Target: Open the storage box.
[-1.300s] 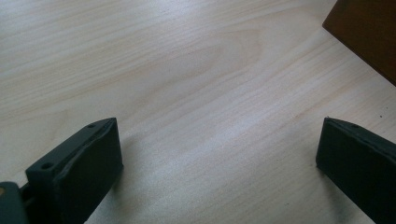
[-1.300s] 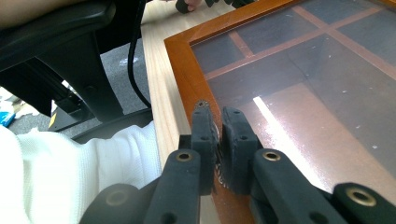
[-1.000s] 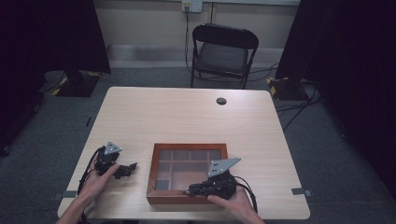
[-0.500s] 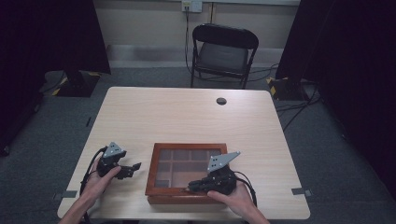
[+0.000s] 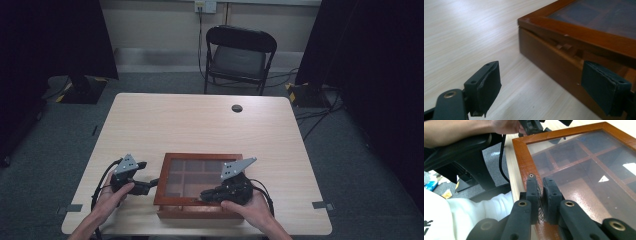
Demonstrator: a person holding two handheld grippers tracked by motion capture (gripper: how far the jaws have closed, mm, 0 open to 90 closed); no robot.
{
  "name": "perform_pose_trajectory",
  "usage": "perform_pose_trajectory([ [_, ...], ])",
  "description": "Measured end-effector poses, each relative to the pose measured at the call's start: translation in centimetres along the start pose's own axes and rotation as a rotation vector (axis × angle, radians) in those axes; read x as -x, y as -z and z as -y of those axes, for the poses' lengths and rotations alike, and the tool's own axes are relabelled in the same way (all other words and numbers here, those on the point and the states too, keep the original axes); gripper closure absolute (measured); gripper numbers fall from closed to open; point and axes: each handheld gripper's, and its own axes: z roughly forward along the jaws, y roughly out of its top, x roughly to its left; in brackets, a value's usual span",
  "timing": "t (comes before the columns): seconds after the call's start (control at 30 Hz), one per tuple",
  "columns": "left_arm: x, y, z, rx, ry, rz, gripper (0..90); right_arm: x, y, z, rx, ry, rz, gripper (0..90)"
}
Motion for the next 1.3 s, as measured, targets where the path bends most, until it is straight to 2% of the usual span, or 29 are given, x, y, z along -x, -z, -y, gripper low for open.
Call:
perform_pose_trajectory([
  [0.03,0.0,0.0,-0.1,0.005,-0.019,0.007,15.9,0.0,0.0,-0.1,0.000,0.004,0.000,84.2],
  [0.17,0.3,0.1,-0.3,0.030,-0.016,0.026,15.8,0.0,0.1,-0.5,-0.001,0.001,-0.002,84.3],
  [0.3,0.4,0.2,-0.4,0.039,-0.022,0.018,17.1,0.1,0.4,-1.0,-0.001,-0.003,-0.006,84.2],
  [0.37,0.5,0.2,-0.5,0.048,-0.002,0.015,17.2,0.1,0.5,-1.2,-0.001,-0.002,-0.005,84.3],
  [0.53,0.5,0.3,-0.7,0.057,0.003,0.003,16.9,0.1,0.8,-1.6,-0.002,0.004,-0.005,84.3],
  [0.67,0.5,0.5,-0.9,0.069,-0.009,-0.002,17.5,0.3,1.0,-2.0,-0.002,0.002,-0.010,84.2],
  [0.73,0.6,0.5,-1.0,0.079,-0.002,0.002,19.3,0.4,1.1,-2.2,-0.004,-0.005,-0.013,84.2],
  [0.8,0.8,0.4,-1.1,0.080,-0.027,0.029,17.6,0.5,1.2,-2.3,-0.008,-0.014,-0.019,84.1],
  [0.83,1.3,0.2,-1.3,0.085,-0.057,0.046,16.6,0.6,1.2,-2.5,-0.008,-0.017,-0.020,84.1],
  [1.07,1.9,-0.4,-1.7,0.086,-0.077,0.064,15.6,0.7,1.3,-2.5,-0.008,-0.033,-0.024,83.7],
  [1.1,1.9,-0.4,-1.7,0.086,-0.070,0.063,15.5,0.8,1.4,-2.4,-0.003,-0.036,-0.018,78.5],
  [1.13,1.9,-0.4,-1.7,0.086,-0.069,0.059,15.5,0.8,1.4,-2.4,-0.003,-0.036,-0.018,78.5],
  [1.3,1.8,-0.3,-1.8,0.096,-0.064,0.059,15.9,0.9,2.1,-2.1,0.040,-0.045,0.026,56.4],
])
